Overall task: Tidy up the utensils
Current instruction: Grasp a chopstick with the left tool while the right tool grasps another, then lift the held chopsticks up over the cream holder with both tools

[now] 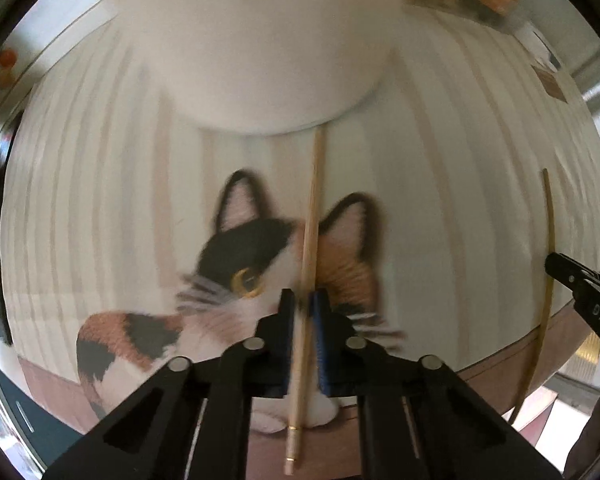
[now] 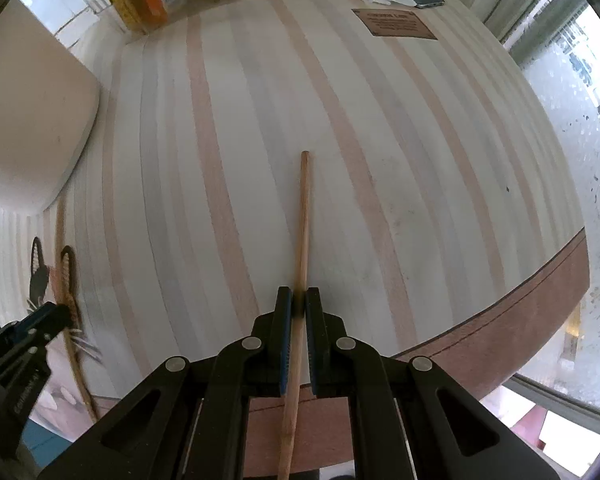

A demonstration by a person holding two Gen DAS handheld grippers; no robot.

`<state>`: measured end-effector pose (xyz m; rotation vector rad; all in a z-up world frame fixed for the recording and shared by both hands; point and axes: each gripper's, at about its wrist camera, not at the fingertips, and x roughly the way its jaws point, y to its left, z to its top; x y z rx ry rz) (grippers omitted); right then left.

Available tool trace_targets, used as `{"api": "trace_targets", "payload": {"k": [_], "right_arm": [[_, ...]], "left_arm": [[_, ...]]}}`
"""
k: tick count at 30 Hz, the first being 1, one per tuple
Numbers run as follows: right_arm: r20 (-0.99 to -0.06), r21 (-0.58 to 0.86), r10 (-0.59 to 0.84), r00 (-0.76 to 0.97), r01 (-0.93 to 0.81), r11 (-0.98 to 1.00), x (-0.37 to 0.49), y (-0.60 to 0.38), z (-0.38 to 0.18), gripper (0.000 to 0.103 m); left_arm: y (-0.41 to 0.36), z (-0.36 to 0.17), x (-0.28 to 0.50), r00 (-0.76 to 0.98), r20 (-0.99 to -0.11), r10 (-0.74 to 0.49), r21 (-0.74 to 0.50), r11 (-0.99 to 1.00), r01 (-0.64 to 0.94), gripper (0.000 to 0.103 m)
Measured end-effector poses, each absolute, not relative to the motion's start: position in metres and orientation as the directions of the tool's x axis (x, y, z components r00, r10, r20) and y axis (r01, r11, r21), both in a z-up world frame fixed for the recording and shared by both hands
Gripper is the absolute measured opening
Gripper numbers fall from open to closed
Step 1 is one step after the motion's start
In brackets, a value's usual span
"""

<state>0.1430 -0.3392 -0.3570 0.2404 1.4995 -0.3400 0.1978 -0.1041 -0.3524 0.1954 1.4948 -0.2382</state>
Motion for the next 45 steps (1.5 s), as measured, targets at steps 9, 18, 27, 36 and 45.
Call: {"api": "trace_targets", "payload": {"k": [9,18,27,36,45], "right_arm": [[-0.999,0.0,-0.009,0.031,0.262,0.965,0.161,-0.27,-0.359,0.007],[-0.999,0.019,0.024,-0.032,0.163,0.986,0.182,-0.204,-0.365,0.007],[-0.998,-0.017,-0.008,-0.068,0.133,0.991,0.198,-0.19,-0.369,0.008],[-0.997,-0.035,-0.028,-0.066,0.115,0.993,0.207,-0.173,-0.375,0.008],[-1.0,0.017,0.018,-0.01,0.171,0.985,0.194,-0.205,-0.363,0.007]], "left_arm": [[-0.027,-0.353,0.197,0.019,-0.996,-0.086,-0.083,0.992,0.094,0.005],[-0.021,-0.352,0.21,0.016,-0.995,-0.099,-0.097,0.992,0.083,0.01],[-0.031,-0.358,0.219,0.026,-0.997,-0.075,-0.072,0.993,0.098,0.01],[-0.052,-0.362,0.218,0.05,-0.998,-0.043,-0.037,0.992,0.118,0.005],[-0.029,-0.342,0.215,0.093,-0.995,-0.038,-0.033,0.997,0.063,0.004]]}}
